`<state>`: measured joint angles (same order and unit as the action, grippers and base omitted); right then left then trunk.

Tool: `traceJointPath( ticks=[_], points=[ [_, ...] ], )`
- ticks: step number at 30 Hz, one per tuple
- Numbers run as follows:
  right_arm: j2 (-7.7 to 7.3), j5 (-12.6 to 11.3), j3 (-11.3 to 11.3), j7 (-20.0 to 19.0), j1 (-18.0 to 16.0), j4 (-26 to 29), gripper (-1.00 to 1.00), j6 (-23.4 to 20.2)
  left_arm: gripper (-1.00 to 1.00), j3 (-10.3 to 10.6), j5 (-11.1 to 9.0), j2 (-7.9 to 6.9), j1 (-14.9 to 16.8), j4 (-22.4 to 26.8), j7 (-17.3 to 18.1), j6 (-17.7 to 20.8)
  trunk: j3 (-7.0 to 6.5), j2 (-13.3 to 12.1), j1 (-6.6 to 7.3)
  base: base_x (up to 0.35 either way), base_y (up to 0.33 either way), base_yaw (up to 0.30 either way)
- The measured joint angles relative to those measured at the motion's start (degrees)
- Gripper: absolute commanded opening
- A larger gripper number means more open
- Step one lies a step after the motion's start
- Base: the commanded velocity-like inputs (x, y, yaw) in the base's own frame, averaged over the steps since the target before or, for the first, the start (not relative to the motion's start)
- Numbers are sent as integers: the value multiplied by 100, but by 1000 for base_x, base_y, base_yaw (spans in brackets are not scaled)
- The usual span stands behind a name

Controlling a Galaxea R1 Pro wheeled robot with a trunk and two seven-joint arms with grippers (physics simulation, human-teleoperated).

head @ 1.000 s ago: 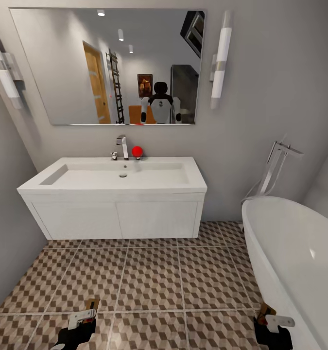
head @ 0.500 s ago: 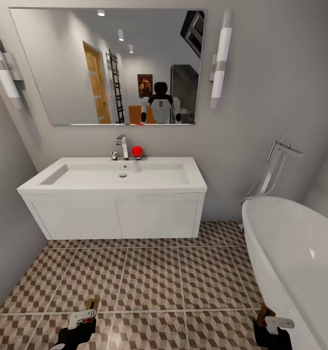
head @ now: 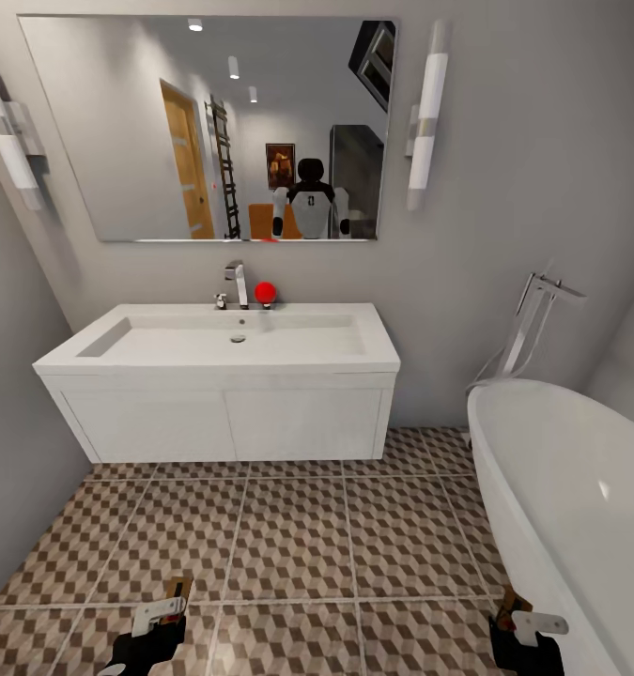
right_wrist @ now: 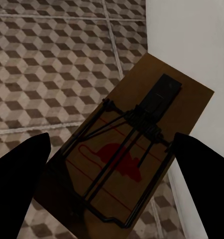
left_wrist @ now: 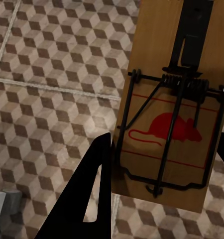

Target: Take the four mousetraps from the cabinet in the bathroom and place them on the bathroom floor. Make sure all four end up on the same floor surface, and ensure that at least two of them are either under or directly next to the same bathroom sink.

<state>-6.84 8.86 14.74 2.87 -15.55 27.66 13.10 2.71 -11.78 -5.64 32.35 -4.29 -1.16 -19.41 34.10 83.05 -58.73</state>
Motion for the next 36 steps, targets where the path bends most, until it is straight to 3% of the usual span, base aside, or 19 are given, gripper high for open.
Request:
traceJointPath(
  ticks=[5,8,11,14,17,20,25,32,36],
  points=[
    [57,-3,-18,-5,-1,-7,-100,-1,-100,0,1,3,-1,5,-24,6,0,0,0,0,0,0],
    [197,9,-215,11,2,40,-100,-52,-100,-5,6,11,-1,20,-30,229,0,0,0,0,0,0],
    [316,18,-614,54,-3,170,-100,-273,-100,-26,26,16,-1,109,-26,1039,0,0,0,0,0,0],
    [386,8,-975,93,-29,578,-100,-1082,-100,-41,51,-5,10,728,-2,2212,-1,1,0,0,0,0],
    [521,-1,-1079,87,-120,1240,-100,-1896,-100,-48,55,-16,11,1651,-7,3153,-3,0,0,0,0,0],
    [670,-6,-1104,100,-374,1674,-100,-2343,-100,-50,55,-25,10,2205,-18,3648,-2,0,0,0,0,0],
    [794,-13,-1131,93,-759,1888,-100,-2724,-100,-49,51,-95,9,2616,3,3883,-1,0,0,0,0,0],
    [805,-14,-1215,47,-819,1930,-100,-2765,-100,-21,37,-86,7,2936,160,3924,-1,0,0,0,0,0],
    [794,-6,-1221,7,-824,1970,-100,-2745,-100,1,49,158,7,2965,226,3932,-1,0,0,0,0,0]
  ],
)
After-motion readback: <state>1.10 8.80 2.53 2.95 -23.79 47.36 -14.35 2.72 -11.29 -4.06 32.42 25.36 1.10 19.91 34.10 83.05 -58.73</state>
